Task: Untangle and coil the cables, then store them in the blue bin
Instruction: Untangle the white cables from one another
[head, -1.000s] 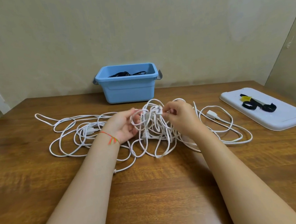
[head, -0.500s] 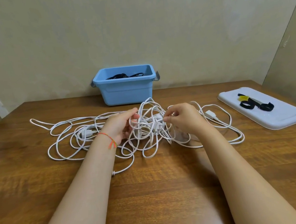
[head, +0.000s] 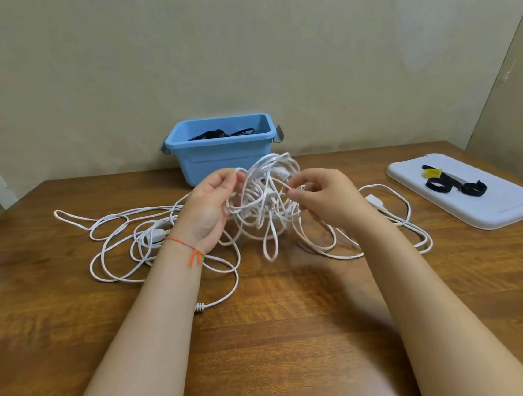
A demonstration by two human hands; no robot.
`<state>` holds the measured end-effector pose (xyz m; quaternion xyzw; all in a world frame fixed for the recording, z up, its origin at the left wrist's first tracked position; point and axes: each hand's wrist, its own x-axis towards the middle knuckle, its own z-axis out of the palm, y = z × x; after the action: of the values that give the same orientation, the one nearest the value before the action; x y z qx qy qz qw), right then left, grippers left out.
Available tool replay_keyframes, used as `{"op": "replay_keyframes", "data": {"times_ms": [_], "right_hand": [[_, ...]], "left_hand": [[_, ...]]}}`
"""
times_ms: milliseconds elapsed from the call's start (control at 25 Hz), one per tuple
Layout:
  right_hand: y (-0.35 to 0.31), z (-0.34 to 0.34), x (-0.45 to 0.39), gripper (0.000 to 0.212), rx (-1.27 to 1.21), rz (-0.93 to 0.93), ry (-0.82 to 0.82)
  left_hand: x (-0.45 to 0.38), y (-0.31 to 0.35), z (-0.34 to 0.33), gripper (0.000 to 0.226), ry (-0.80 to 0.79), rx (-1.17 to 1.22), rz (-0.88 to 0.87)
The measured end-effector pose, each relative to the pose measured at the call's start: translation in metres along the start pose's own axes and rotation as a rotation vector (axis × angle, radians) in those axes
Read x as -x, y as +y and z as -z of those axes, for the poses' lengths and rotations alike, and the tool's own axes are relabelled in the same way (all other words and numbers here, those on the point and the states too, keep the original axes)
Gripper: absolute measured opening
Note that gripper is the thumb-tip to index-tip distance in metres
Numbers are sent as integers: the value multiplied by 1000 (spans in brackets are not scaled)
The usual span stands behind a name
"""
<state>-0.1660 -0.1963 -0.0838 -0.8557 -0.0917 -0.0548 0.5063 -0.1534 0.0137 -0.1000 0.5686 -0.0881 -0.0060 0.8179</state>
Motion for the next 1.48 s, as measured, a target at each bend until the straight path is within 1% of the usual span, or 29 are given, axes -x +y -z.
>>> {"op": "replay_keyframes", "data": {"times_ms": [80,120,160,240,280,320,360,480,520,560,640,680,720,760,800,840,880,960,1000,1040,1080,1160,1200,1240,1280,1320,1360,1400,1480], "right_hand": [[-2,-3,0,6,-84,36,62],[-2,-3,-1,6,-75,55,94],[0,0,-2,8,-21,69,143],[7,12,-7,11,158,62,279],[11,20,-9,11,219,44,322],[15,26,-10,11,250,23,316],[19,29,-11,12,276,9,259],[14,21,-5,17,328,-31,-85],[10,17,-3,22,332,-41,-164],[7,12,-1,26,343,-41,-199],[6,2,-2,27,406,-21,-199],[6,-3,-2,22,437,-9,-217],[6,-9,-2,16,465,6,-256],[8,-14,-3,11,496,26,-288],[8,-17,-3,9,515,40,-286],[10,-16,-5,11,504,35,-231],[11,-12,-7,13,458,15,-133],[16,-3,-10,17,290,-27,94],[19,-1,-11,18,237,-30,160],[20,-2,-11,21,229,-30,178],[20,-6,-12,21,248,-37,146],[19,-14,-12,18,318,-53,18],[18,-16,-11,19,337,-46,-7],[18,-15,-12,20,316,-25,30],[17,-12,-12,20,255,3,121],[16,-8,-13,19,162,29,240],[16,-4,-13,18,65,49,331],[16,-3,-13,17,-16,62,367],[13,-6,-13,16,-56,71,334]], "left_hand": [[1,1,-1,17,-79,225,-39],[0,0,0,21,-79,277,-47],[-1,0,1,26,-43,270,-51],[-4,1,9,26,133,122,-30],[-5,2,14,24,240,8,2],[-5,3,18,23,318,-83,43],[-5,3,20,22,351,-111,77],[-4,5,13,30,334,95,181],[-4,4,11,35,327,94,193],[-5,3,11,37,330,9,188],[-6,2,14,36,322,-310,175],[-4,2,14,34,301,-462,195],[-3,2,13,32,272,-551,233],[-3,0,11,31,246,-569,271],[-2,0,9,31,237,-516,281],[-3,0,9,31,252,-378,253],[-4,1,11,30,274,-157,195],[-8,5,23,25,314,362,32],[-10,6,29,24,329,485,-32],[-11,6,31,25,350,462,-50],[-10,5,30,25,393,277,-28],[-8,2,20,27,503,-265,63],[-6,2,17,29,543,-447,79],[-5,4,14,29,557,-550,59],[-3,7,11,27,546,-592,-2],[-1,11,8,24,506,-610,-93],[2,14,1,21,427,-623,-187],[4,14,-9,19,319,-654,-259],[5,6,-33,18,70,-821,-308]]}}
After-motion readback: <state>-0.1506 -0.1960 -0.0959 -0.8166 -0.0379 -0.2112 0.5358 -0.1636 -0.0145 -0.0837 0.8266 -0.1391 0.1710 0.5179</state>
